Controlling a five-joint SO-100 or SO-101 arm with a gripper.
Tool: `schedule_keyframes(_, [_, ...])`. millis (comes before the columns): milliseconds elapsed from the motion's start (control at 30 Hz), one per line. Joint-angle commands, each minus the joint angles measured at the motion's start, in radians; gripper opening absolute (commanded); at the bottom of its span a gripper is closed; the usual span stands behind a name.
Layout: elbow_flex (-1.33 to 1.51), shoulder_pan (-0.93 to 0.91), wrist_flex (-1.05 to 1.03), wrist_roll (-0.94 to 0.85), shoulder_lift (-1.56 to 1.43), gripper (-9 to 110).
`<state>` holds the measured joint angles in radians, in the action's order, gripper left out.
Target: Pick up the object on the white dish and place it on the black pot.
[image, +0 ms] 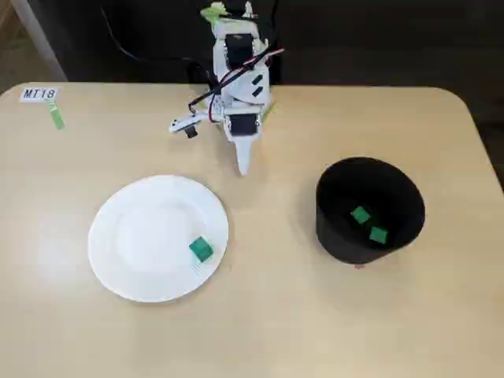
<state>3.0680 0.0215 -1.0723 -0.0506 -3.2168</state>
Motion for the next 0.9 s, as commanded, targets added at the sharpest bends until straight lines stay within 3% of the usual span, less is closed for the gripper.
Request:
schedule_keyframes(0, [-0.052, 0.028, 0.005, 0.058, -0.114, 0])
schedule_keyframes(500, [-0.130, 0.086, 0.021, 0.043, -0.104, 0])
schedule_keyframes(867, [-0.850, 0.120, -0.051, 0.084, 0.634, 0])
